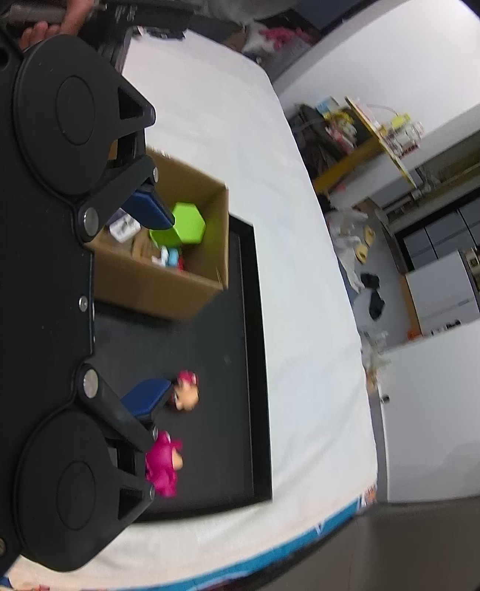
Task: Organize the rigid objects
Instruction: 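Move the right gripper to the pink dinosaur figure and grasp it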
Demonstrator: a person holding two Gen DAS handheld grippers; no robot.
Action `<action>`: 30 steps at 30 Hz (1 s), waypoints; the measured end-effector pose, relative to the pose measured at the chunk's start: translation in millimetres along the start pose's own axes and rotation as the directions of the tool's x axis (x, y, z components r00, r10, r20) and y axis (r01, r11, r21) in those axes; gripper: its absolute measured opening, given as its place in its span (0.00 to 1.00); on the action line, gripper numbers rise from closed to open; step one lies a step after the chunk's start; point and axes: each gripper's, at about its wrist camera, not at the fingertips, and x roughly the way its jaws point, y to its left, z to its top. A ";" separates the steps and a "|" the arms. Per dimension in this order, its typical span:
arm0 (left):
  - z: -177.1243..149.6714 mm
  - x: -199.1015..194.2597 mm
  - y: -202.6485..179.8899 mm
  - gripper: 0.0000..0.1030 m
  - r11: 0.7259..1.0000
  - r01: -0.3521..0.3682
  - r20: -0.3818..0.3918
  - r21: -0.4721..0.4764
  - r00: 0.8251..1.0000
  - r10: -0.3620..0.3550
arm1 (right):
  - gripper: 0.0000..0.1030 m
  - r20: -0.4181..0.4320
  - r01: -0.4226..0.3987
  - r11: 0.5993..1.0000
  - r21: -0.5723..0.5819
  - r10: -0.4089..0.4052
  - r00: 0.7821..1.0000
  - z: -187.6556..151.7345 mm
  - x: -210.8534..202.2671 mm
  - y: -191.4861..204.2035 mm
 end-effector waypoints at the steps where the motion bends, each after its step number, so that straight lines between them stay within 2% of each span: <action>1: -0.1 0.1 0.0 0.12 1.000 -0.002 0.001 -0.002 1.000 0.002 | 0.87 0.004 0.020 1.000 0.004 -0.020 1.000 0.1 -0.3 -3.2; 8: -2.6 -1.3 0.3 0.12 1.000 -0.004 0.008 -0.002 1.000 0.004 | 0.94 0.035 0.081 0.996 0.047 -0.082 0.996 2.5 -3.9 -27.1; 16: -3.1 -1.0 1.3 0.12 1.000 -0.003 0.004 -0.004 1.000 0.003 | 0.99 0.010 0.081 0.987 0.138 -0.083 0.996 -1.5 -5.0 -69.6; 30: -2.8 -0.3 0.0 0.12 1.000 -0.001 0.006 0.004 1.000 0.001 | 1.00 -0.025 0.065 0.972 0.227 -0.061 0.998 4.7 -7.6 -104.4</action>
